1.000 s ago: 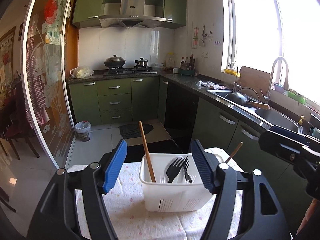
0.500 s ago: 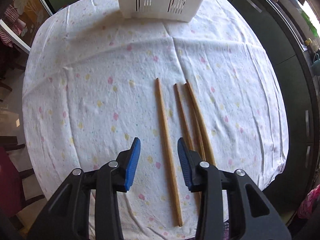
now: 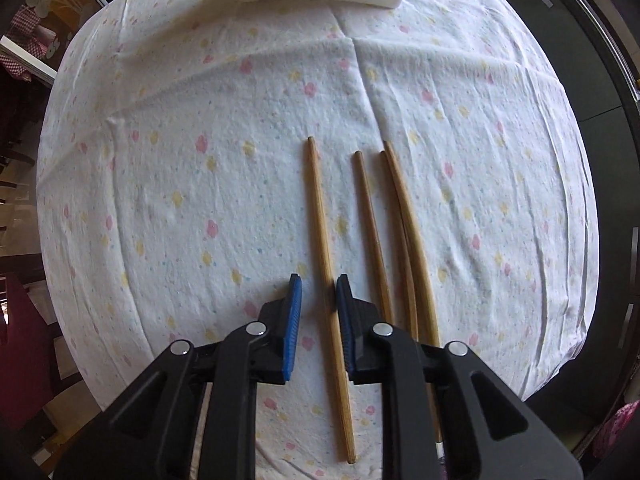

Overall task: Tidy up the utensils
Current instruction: 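Move both open grippers back over the remaining chopsticks, then grasp a chopstick with the left gripper while the right gripper grasps another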

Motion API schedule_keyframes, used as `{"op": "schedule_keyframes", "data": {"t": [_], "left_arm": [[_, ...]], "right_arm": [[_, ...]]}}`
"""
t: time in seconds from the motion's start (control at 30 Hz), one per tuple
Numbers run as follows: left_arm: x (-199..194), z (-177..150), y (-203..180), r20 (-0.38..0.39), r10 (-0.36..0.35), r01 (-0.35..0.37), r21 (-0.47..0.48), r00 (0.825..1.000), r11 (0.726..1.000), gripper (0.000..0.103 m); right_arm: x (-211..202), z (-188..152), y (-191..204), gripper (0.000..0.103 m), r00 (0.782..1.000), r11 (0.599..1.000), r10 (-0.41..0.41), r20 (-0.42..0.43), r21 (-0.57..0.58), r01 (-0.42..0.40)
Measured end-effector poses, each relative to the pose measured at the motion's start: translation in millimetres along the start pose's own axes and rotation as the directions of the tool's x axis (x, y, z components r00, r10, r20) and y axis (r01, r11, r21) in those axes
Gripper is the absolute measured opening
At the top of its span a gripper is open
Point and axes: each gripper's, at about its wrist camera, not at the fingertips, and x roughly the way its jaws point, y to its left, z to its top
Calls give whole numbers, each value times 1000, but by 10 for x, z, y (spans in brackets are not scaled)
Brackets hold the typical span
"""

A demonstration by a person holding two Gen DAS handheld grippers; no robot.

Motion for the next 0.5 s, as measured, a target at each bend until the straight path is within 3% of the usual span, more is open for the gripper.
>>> {"op": "schedule_keyframes", "data": {"t": [0.13,0.2,0.3,0.5], "left_arm": [[14,132,-120,-22,8,-8,-13,1000,1000,17],[54,193,-277,-23,11,-11,-10,1000,1000,7],[60,173,-376,-17,1,-1,-2,1000,1000,7],[19,57,-145,-9,6,-7,-23,1000,1000,6]], "right_arm": [[192,66,15,44,997,1000,14,-73,12,-13],[305,101,-8,44,994,1000,8,-104,23,-6],[449,146,-59,44,990,999,-1,-142,42,7],[846,151,20,35,966,999,14,-258,41,-4]]}}
